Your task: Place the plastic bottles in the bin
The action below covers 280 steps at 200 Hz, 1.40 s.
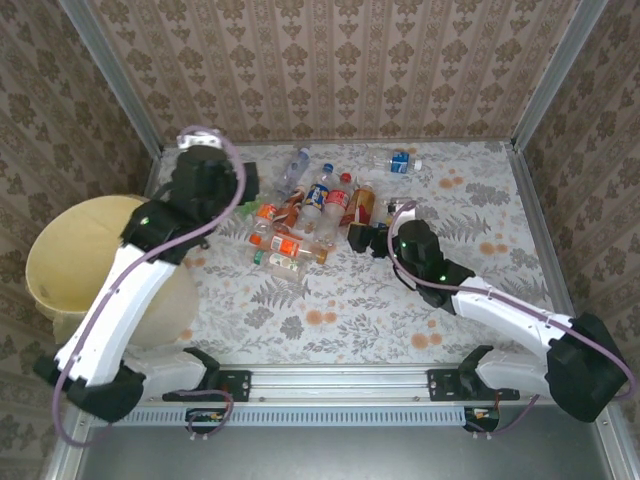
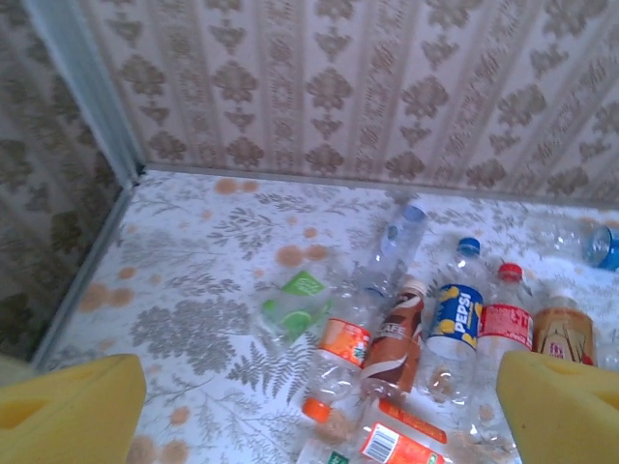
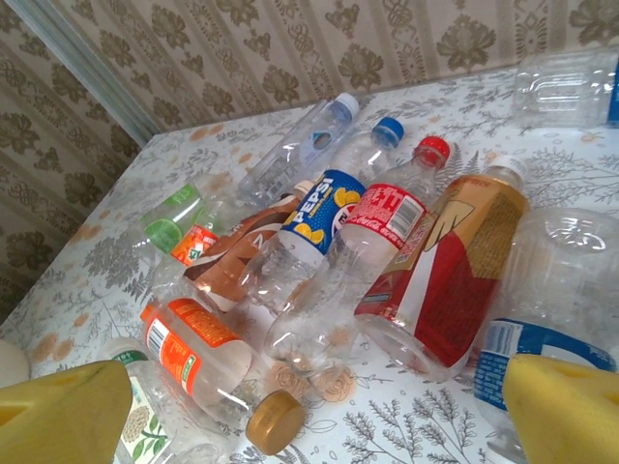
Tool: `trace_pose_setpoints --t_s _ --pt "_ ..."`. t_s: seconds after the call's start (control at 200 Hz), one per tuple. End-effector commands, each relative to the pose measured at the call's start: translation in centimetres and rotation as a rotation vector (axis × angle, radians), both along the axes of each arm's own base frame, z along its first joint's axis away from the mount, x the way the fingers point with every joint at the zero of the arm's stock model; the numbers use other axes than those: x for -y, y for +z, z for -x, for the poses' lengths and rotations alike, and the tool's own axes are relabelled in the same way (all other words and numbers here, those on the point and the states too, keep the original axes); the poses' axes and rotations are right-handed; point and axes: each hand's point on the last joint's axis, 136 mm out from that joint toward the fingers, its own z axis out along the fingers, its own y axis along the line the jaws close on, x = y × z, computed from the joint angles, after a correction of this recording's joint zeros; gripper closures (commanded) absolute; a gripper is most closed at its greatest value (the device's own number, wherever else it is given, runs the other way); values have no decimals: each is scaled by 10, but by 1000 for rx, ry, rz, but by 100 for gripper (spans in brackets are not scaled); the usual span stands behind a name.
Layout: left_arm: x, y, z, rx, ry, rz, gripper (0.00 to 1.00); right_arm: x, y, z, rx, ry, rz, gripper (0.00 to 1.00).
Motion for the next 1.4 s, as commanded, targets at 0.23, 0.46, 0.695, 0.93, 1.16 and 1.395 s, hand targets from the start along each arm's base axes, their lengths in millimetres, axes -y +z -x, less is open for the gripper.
trace_pose_setpoints --t_s 0.23,0.46,0.695,0.93,1.16,1.395 --pt "48 -75 -25 -109 8 173 0 39 -8 19 13 -94 -21 0" --pt "65 -154 -21 -317 117 356 0 43 -16 29 32 -78 -45 0" --pt "73 -240 -2 -543 296 516 0 45 -17 31 43 -74 -34 0" --pt "58 -278 14 -617 468 546 0 46 -20 33 33 -63 -9 0" --pt "59 -313 31 -717 518 552 0 46 -22 33 29 -63 -5 0" --pt "56 -330 44 -767 525 524 6 43 -20 32 34 -53 -6 0"
